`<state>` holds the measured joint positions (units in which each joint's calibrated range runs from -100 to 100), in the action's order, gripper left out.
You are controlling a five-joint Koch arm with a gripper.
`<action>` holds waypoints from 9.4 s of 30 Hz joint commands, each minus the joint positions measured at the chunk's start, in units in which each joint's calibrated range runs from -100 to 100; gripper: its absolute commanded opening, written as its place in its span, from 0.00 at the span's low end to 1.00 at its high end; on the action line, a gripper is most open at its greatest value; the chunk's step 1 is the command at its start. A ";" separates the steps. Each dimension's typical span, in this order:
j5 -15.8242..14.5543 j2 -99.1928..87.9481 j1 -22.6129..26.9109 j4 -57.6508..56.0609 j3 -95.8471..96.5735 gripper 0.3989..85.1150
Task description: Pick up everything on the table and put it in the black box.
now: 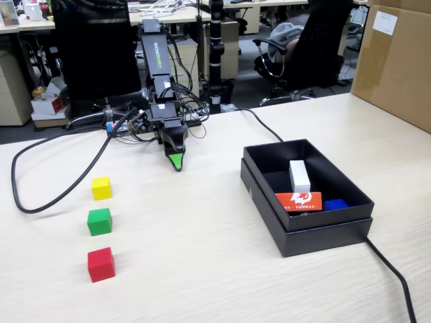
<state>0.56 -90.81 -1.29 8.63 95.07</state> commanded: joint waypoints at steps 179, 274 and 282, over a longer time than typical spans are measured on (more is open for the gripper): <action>-17.09 94.54 21.05 -77.53 -138.41 0.01; 10.84 100.62 -16.56 -57.06 -113.48 0.25; 10.40 96.95 -16.41 -65.18 -113.75 0.01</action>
<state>11.50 10.55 -17.80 -51.30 -15.56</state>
